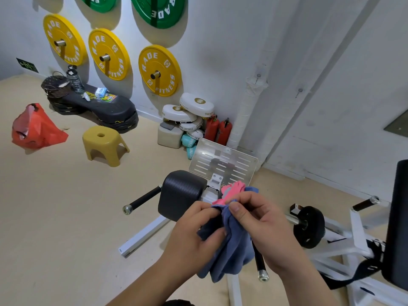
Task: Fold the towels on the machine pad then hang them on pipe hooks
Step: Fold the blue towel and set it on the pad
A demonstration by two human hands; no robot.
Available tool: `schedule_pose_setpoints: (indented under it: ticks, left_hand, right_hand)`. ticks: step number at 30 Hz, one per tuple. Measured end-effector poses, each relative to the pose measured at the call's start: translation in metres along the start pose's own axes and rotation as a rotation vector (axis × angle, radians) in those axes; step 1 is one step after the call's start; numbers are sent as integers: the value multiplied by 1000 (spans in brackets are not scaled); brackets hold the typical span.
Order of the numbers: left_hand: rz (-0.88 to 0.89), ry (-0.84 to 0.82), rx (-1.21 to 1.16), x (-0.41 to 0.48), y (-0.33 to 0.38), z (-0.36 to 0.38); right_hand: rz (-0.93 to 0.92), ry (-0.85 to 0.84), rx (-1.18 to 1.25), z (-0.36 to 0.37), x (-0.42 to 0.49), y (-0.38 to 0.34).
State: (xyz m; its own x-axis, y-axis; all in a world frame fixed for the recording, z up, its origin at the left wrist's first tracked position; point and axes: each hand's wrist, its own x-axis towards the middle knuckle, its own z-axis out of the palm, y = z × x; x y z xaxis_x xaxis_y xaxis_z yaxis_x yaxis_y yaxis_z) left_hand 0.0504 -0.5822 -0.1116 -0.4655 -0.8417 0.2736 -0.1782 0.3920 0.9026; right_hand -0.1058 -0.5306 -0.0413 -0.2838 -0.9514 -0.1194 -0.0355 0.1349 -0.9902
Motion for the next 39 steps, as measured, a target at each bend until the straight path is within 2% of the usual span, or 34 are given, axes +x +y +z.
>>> schedule_pose_setpoints:
  ticks: [2, 7, 12, 15, 21, 27, 34, 39]
  left_hand:
    - [10, -34, -21, 2, 1, 3]
    - [27, -69, 75, -1, -2, -2]
    - [64, -199, 290, -6, -16, 8]
    - [22, -253, 410, -9, -32, 14]
    - [13, -283, 521, -10, -50, 11]
    - [17, -387, 601, -1, -51, 34]
    - [-56, -420, 531, 25, -38, 59]
    - [-127, -309, 326, 44, 3, 83]
  right_hand:
    - [14, 4, -15, -2, 0, 2]
    - [11, 210, -17, -13, 1, 12]
    - [-23, 281, -40, -8, -1, 21]
    - [-57, 362, -5, -11, 1, 23]
    - [-105, 533, 3, -43, 7, 30]
    - [-96, 710, 59, -87, 3, 48]
    - [12, 954, 111, -174, -32, 86]
    - [96, 1010, 214, -225, -66, 117]
